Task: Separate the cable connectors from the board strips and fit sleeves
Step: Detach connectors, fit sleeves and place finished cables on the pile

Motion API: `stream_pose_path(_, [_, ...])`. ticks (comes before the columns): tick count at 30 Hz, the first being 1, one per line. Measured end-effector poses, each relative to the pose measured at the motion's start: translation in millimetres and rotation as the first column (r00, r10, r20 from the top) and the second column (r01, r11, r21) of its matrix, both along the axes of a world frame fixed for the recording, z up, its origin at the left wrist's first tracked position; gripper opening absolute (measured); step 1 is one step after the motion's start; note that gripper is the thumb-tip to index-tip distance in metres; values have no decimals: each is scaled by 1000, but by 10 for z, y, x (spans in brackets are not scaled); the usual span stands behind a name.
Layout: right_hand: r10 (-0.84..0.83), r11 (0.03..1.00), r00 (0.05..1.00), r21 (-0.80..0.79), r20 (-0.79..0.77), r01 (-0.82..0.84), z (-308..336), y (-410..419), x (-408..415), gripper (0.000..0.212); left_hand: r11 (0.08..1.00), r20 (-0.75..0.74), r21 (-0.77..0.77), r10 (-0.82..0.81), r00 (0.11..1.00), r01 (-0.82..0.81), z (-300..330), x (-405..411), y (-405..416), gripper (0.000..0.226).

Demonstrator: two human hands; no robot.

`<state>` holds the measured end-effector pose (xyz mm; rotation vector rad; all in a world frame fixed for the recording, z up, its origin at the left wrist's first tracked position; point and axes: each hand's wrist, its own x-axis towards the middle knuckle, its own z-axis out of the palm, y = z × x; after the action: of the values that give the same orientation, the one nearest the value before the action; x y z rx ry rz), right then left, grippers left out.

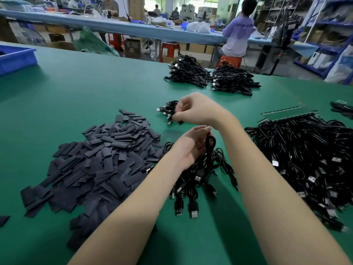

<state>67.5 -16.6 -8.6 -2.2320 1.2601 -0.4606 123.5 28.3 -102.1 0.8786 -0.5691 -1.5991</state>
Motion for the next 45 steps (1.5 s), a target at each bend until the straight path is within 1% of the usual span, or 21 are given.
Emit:
stream_pose_path(1, [-39, 999, 987, 27, 153, 35, -21, 11, -141, 16, 1000, 20, 5, -24, 1000, 23, 0, -12, -26, 19])
stream_pose_path(2, [-84, 995, 941, 79, 328, 61, -58, 25, -291, 17, 999, 18, 1, -33, 999, 33, 3, -8, -30, 18])
stream_pose_path(3, [-131, 987, 863, 144, 488, 69, -114, 38, -448, 18, 999, 18, 2, -33, 999, 33, -1, -12, -38, 15])
stream_pose_path(4, [-186, 975, 769, 211, 612, 68, -187, 57, -579, 18, 1000, 1, 12, -27, 1000, 27, 6, -6, -40, 11])
stream_pose_path(5, [-251, 958, 670, 279, 698, 69, -271, 80, -684, 18, 999, -5, 14, -29, 1000, 30, -2, 1, -45, 8])
stream_pose_path(6, [-322, 936, 567, 346, 758, 68, -359, 98, -777, 19, 999, -10, 11, -34, 999, 34, -17, -4, -62, 5])
stream_pose_path(8, [-441, 885, 356, 464, 824, 23, -527, 100, -862, 25, 998, 3, 2, -66, 998, 66, -31, 24, -55, 4])
stream_pose_path(9, [-484, 862, 270, 507, 832, -18, -586, 96, -883, 29, 997, 14, -1, -74, 997, 74, -36, 31, -56, 5])
stream_pose_path(10, [-514, 844, 222, 535, 829, -44, -630, 98, -890, 33, 996, 16, -11, -84, 996, 85, -45, 34, -63, 5])
stream_pose_path(14, [-533, 837, 211, 547, 820, -12, -734, 103, -856, 52, 992, 44, -43, -116, 992, 118, -30, 26, -47, 7])
stream_pose_path(16, [-525, 844, 201, 537, 827, -3, -756, 101, -854, 47, 989, 46, -63, -131, 990, 134, -26, 19, -40, 10])
stream_pose_path(19, [-504, 855, 238, 518, 830, 4, -751, 120, -878, 29, 985, 56, -86, -144, 988, 149, -30, 14, -38, 10])
stream_pose_path(24, [-493, 861, 295, 508, 819, 29, -747, 134, -903, 30, 978, 50, -129, -158, 986, 164, -19, 20, -28, 12])
stream_pose_path(28, [-474, 869, 343, 494, 811, 31, -748, 142, -914, 25, 968, 60, -149, -193, 979, 200, -15, 49, -30, 9])
stream_pose_path(30, [-463, 870, 357, 493, 811, 10, -738, 150, -929, 26, 962, 110, -148, -213, 971, 227, 5, 92, -39, 6])
stream_pose_path(34, [-402, 881, 416, 469, 815, -67, -710, 132, -956, 28, 939, 281, -140, -268, 922, 315, 92, 245, -40, 24])
stream_pose_path(37, [-340, 873, 495, 464, 799, -149, -728, 138, -940, 32, 913, 346, -159, -304, 887, 375, 132, 339, -36, 20])
stream_pose_path(38, [-334, 872, 506, 464, 795, -154, -741, 137, -928, 34, 911, 364, -165, -300, 882, 377, 144, 350, -32, 16])
stream_pose_path(40, [-359, 871, 486, 473, 797, -132, -762, 122, -921, 30, 917, 412, -174, -262, 872, 358, 162, 333, -33, 10])
stream_pose_path(42, [-399, 872, 438, 481, 805, -89, -773, 99, -937, 26, 927, 487, -199, -187, 853, 317, 177, 297, -43, 11])
stream_pose_path(45, [-468, 862, 347, 507, 813, -26, -786, 71, -970, 26, 927, 627, -276, -26, 779, 253, 179, 266, -58, 12])
